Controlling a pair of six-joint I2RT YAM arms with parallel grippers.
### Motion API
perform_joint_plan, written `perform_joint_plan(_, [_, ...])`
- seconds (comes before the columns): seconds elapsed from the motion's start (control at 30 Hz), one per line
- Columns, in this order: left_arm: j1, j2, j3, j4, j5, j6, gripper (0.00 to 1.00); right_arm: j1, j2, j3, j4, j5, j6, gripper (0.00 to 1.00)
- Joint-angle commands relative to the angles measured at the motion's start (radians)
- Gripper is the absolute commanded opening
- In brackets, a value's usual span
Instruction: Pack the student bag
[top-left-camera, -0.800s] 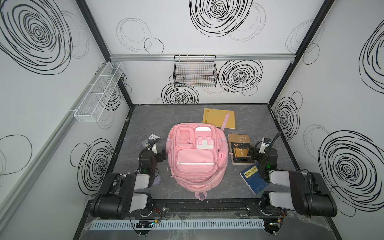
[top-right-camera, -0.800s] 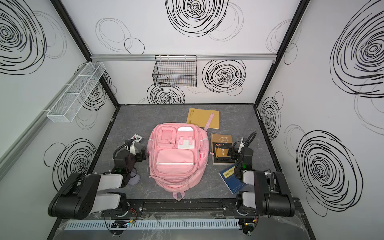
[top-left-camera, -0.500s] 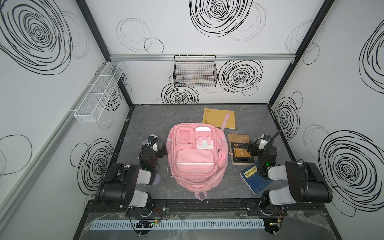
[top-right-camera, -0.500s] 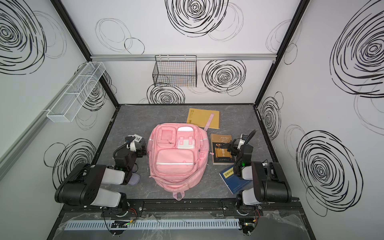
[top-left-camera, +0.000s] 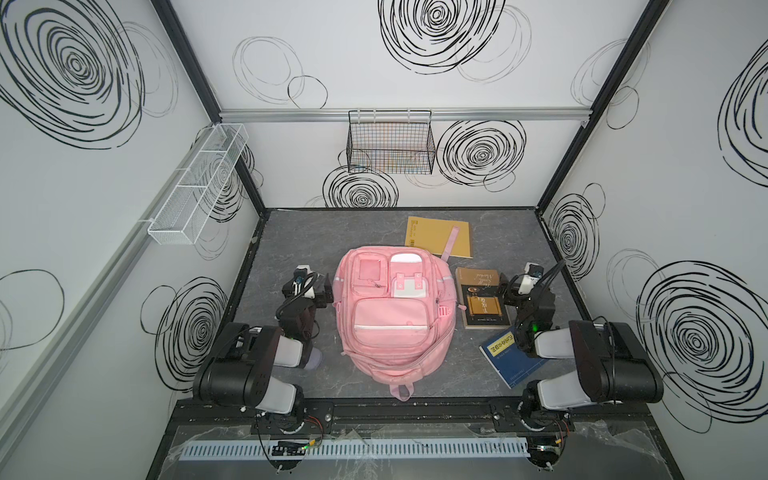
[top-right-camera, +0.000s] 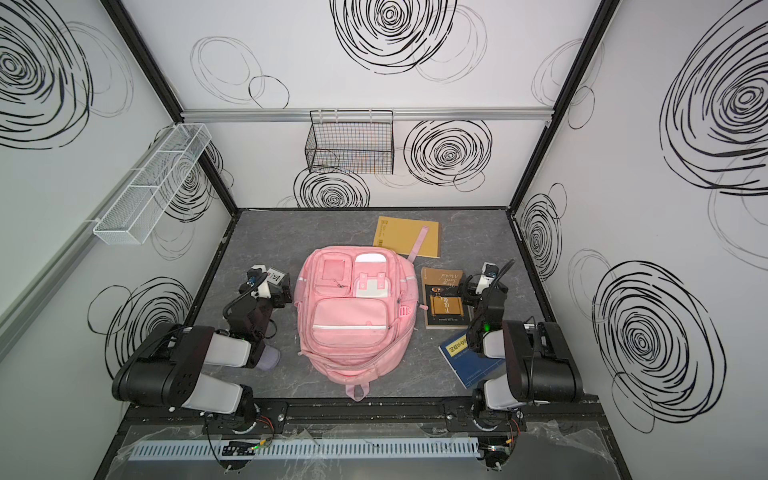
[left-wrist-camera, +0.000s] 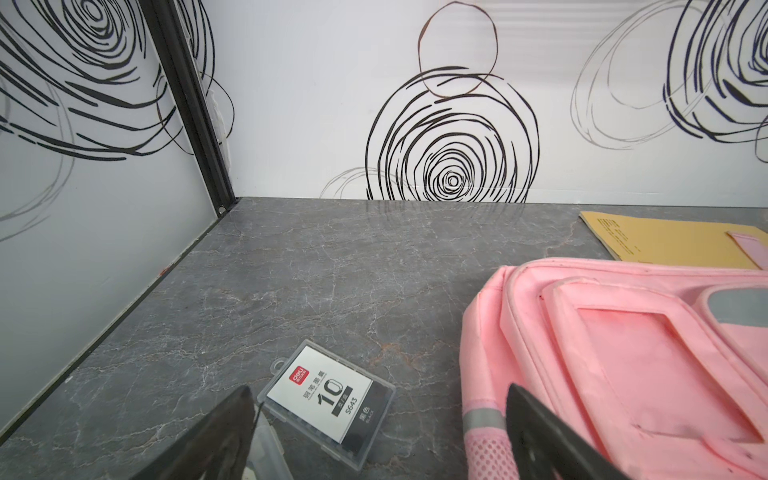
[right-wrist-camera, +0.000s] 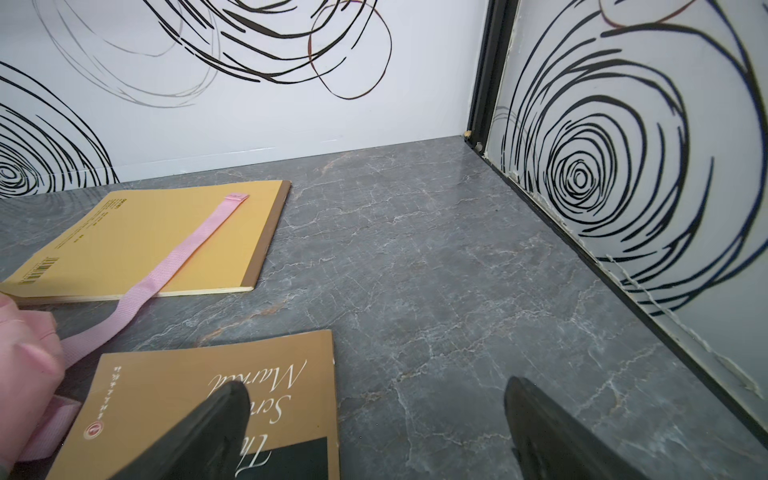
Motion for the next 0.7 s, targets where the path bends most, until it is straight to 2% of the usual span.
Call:
perform_joint_plan(0.0, [-0.007, 0.008, 0.021, 0.103, -0.012, 0.015, 0.96, 0.007, 0.010, 0.021, 0.062, 0.018, -0.015, 1.00])
perform_joint_plan(0.2, [-0.006, 0.009, 0.022, 0.101, -0.008, 0.017, 0.96, 0.007, 0.010, 0.021, 0.062, 0.017, -0.015, 1.00])
perform_joint_plan(0.3, [0.017, 0.006, 0.029, 0.082, 0.029, 0.000, 0.96, 0.006, 0.013, 0.025, 0.058, 0.016, -0.015, 1.00])
perform_joint_plan(0.37, [0.035, 0.005, 0.019, 0.102, 0.064, -0.013, 0.96, 0.001, 0.012, 0.025, 0.058, 0.009, -0.014, 1.00])
perform_joint_plan(0.47, [0.036, -0.037, -0.034, 0.171, 0.043, -0.023, 0.96, 0.004, -0.037, 0.010, 0.059, 0.032, -0.009, 1.00])
perform_joint_plan(0.53, [0.022, -0.128, -0.066, 0.151, -0.024, -0.025, 0.98, 0.004, -0.115, 0.061, -0.093, 0.038, -0.020, 1.00])
perform_joint_plan(0.57, [0.001, -0.194, -0.074, 0.109, -0.076, -0.014, 1.00, 0.003, -0.163, 0.122, -0.246, 0.042, 0.012, 1.00])
perform_joint_plan(0.63, [-0.058, -0.341, -0.041, -0.080, -0.168, -0.009, 0.98, 0.003, -0.221, 0.217, -0.446, 0.031, 0.092, 0.99])
perform_joint_plan(0.67, [-0.087, -0.415, 0.006, -0.230, -0.204, -0.042, 0.95, 0.004, -0.239, 0.260, -0.521, -0.008, 0.107, 0.98])
